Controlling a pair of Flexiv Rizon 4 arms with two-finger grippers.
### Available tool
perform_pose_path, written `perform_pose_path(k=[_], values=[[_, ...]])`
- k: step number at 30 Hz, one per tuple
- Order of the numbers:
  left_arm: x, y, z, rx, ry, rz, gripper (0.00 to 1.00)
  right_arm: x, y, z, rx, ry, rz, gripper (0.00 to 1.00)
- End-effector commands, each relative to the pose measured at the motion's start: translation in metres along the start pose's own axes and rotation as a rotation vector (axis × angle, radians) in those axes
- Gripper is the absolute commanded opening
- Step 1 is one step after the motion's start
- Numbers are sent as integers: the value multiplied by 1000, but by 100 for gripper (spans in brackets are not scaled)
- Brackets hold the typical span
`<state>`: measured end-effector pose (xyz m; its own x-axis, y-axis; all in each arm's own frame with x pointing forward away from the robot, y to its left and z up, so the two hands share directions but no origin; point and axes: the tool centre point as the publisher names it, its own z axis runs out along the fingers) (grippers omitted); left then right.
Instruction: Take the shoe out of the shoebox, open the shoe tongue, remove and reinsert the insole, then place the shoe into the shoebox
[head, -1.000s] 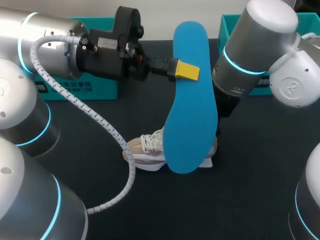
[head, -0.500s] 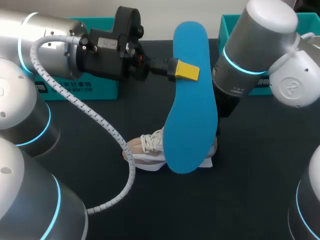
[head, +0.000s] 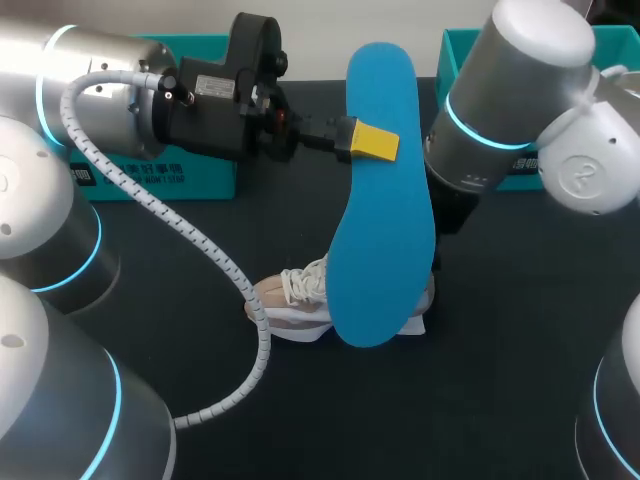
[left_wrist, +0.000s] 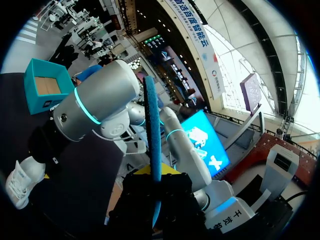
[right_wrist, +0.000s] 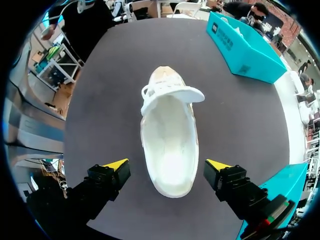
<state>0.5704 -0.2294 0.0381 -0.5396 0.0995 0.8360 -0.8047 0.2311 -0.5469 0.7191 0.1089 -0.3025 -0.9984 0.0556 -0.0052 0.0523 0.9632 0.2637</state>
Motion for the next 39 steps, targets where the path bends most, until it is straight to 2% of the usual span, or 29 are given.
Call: perform_pose_path(k=[1,6,12,18,24,25,26,27,29,31,32,34,35,39], values=[[-1,-1,2,-1,-1,0,0,-13,7,6,37,26,1,100],[-1,-1,2,-1,-1,0,0,-26,13,21,7,30,-20,100],[-1,-1,2,-1,-1,0,0,-40,18,46,8,39,-43,100],[-1,-1,2,-1,-1,0,0,-42,20,74,0,51,-70,100],[-1,-1,2,-1,-1,0,0,-43,16,92,1,59,-61,99],[-1,-1,2,-1,-1,0,0,-43,15,94,1,66,-55,91],[-1,-1,2,-1,-1,0,0,-43,14,96,3,73,-50,78],[-1,-1,2,-1,-1,0,0,-43,13,98,-8,72,-47,74],[-1,-1,2,-1,-1,0,0,-43,13,99,-12,70,-44,74],[-1,-1,2,-1,-1,0,0,-43,14,101,-13,78,-49,66],[-1,-1,2,-1,-1,0,0,-44,14,103,-11,86,-50,47],[-1,-1,2,-1,-1,0,0,-45,14,105,-5,95,-50,20],[-1,-1,2,-1,-1,0,0,-45,15,106,0,102,-47,0],[-1,-1,2,-1,-1,0,0,-44,16,105,15,106,-20,0]])
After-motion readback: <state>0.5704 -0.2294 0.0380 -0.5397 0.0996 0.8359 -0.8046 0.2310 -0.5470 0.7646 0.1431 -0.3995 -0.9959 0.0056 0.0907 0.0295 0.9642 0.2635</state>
